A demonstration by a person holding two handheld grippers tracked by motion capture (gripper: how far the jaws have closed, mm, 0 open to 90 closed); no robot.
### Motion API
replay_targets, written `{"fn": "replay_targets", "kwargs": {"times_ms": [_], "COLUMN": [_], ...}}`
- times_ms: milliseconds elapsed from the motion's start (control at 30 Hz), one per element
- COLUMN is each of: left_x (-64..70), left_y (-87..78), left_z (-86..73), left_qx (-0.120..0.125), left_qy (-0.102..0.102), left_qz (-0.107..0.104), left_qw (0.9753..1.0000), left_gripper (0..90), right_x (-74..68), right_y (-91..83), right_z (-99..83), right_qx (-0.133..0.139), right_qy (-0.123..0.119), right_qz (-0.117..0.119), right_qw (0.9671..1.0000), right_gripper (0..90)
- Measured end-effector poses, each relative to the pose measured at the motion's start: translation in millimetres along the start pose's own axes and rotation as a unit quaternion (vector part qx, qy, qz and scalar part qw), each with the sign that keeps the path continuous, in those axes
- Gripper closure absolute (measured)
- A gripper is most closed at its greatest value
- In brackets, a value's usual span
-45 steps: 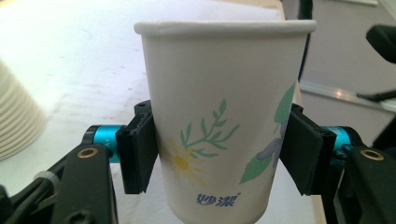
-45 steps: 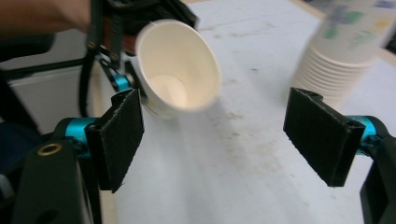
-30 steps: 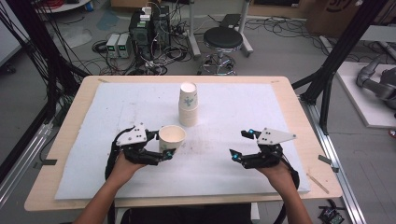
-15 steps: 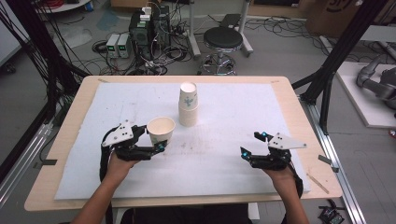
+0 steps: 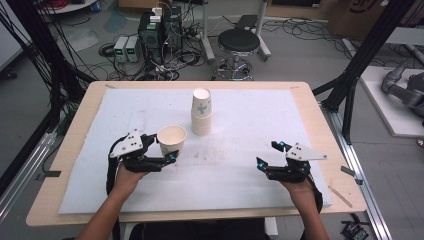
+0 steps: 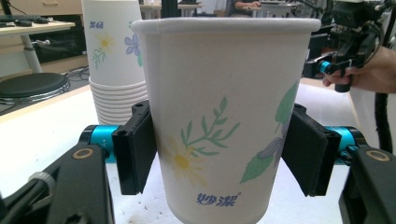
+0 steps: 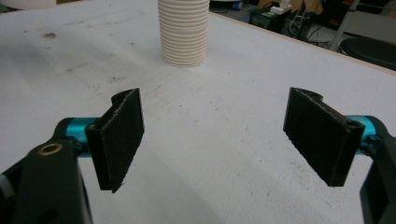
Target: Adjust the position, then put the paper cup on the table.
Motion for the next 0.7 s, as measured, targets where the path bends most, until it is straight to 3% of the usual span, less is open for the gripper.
{"fn": "replay_targets", "kwargs": {"times_ms": [100, 233, 300, 400, 467, 500, 533, 600, 633, 700], "left_x": [-6.5, -14.4, -26.1, -32.2, -40.3, -46.5, -46.5, -53.4, -58.1, -62.7], "left_y": [-2.6, -4.5, -6.1, -7.0, -7.7, -7.1, -7.1, -4.9, -1.5, 2.4], "left_z": [0.5, 3.5, 6.1, 6.5, 7.2, 6.9, 6.9, 5.2, 2.8, -0.4], "left_qx": [0.000, 0.011, 0.007, 0.008, 0.010, 0.024, 0.024, 0.034, 0.030, 0.032], "left_qy": [0.019, 0.015, 0.015, 0.011, 0.005, -0.009, -0.009, -0.029, -0.033, -0.046], "left_qz": [0.036, 0.051, 0.071, 0.087, 0.114, 0.132, 0.132, 0.146, 0.164, 0.177], "left_qw": [0.9992, 0.9985, 0.9973, 0.9961, 0.9934, 0.9909, 0.9909, 0.9882, 0.9855, 0.9827], "left_gripper": [32.6, 32.6, 32.8, 32.7, 31.8, 31.4, 31.2, 31.2, 31.3, 31.5], "right_x": [0.5, 0.6, 0.9, 0.5, 0.9, 1.2, 1.2, 0.7, 0.3, -0.3], "right_y": [0.7, 0.9, 1.6, 2.0, 3.1, 3.4, 3.4, 3.6, 3.7, 3.3], "right_z": [-1.1, -1.3, -0.8, -0.6, -0.4, -0.3, -0.3, -0.2, -0.6, -1.0], "right_qx": [-0.003, 0.002, 0.005, 0.003, 0.004, 0.005, 0.005, 0.005, 0.004, 0.003], "right_qy": [0.002, 0.005, 0.005, 0.006, 0.006, 0.004, 0.004, 0.007, 0.003, 0.005], "right_qz": [0.002, 0.005, 0.006, 0.007, 0.010, 0.010, 0.010, 0.012, 0.014, 0.015], "right_qw": [1.0000, 1.0000, 1.0000, 1.0000, 0.9999, 0.9999, 0.9999, 0.9999, 0.9999, 0.9999], "right_gripper": [20.6, 20.6, 20.6, 20.6, 20.7, 20.7, 20.7, 20.7, 20.6, 20.7]}}
Point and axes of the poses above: each handheld gripper's, and its own axes: y roughly forward along the jaws, z roughly out of its top, x roughly to its right, the point moved 1 cm from there along y, roughly forward along the jaws, and after that the axes turned 11 degrees about z, right-handed, at the moved point
